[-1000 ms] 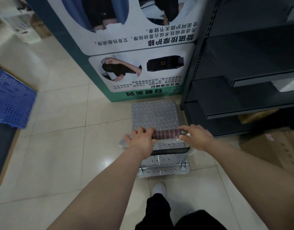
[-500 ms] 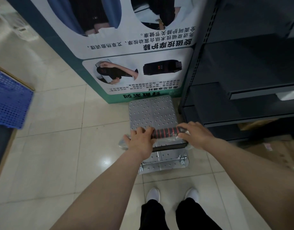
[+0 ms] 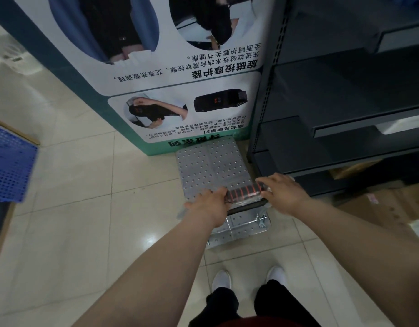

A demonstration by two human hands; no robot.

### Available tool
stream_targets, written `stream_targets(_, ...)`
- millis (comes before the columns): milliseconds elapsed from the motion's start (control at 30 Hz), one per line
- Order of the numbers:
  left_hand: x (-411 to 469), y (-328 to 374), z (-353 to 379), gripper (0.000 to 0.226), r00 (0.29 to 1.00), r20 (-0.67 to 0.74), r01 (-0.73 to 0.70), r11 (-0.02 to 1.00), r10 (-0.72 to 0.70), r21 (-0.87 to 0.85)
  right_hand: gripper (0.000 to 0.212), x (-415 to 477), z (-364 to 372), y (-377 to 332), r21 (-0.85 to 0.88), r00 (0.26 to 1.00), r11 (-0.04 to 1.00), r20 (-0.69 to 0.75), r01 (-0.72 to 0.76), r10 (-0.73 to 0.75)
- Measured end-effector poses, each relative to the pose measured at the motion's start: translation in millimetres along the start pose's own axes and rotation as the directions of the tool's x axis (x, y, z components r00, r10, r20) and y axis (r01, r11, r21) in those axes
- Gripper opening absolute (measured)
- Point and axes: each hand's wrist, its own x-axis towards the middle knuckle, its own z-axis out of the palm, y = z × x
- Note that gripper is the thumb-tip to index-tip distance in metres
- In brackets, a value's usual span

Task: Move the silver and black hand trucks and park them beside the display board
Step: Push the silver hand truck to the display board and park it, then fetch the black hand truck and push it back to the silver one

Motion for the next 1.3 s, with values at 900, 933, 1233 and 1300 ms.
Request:
stream_targets(900, -84, 95, 76, 0.064, 0.845, -0.012, -0.504, 0.803, 0.535, 0.317, 0.056, -243, 77, 13, 0.231, 0.858, 0.855, -0.121, -0.464, 0.498)
stream_targets(933, -93, 101, 83, 0.065, 0.832, -0.003, -0.519, 0.779, 0.555, 0.351, 0.056, -258, 85, 15, 0.249, 0.847, 0.843, -0.124, -0.477, 0.517)
stream_targets(1233, -213, 149, 189, 0.048, 0.685, 0.189, -0.629, 0.44, 0.703, 0.641, 0.054, -445, 179, 28, 0.378, 0.703, 0.678, -0.092, -0.631, 0.705)
stream_targets(1300, -249, 169, 220, 0.046, 0.643, 0.272, -0.673, 0.359, 0.716, 0.647, 0.054, -494, 201, 31, 0.411, 0.646, 0.613, -0.074, -0.674, 0.76)
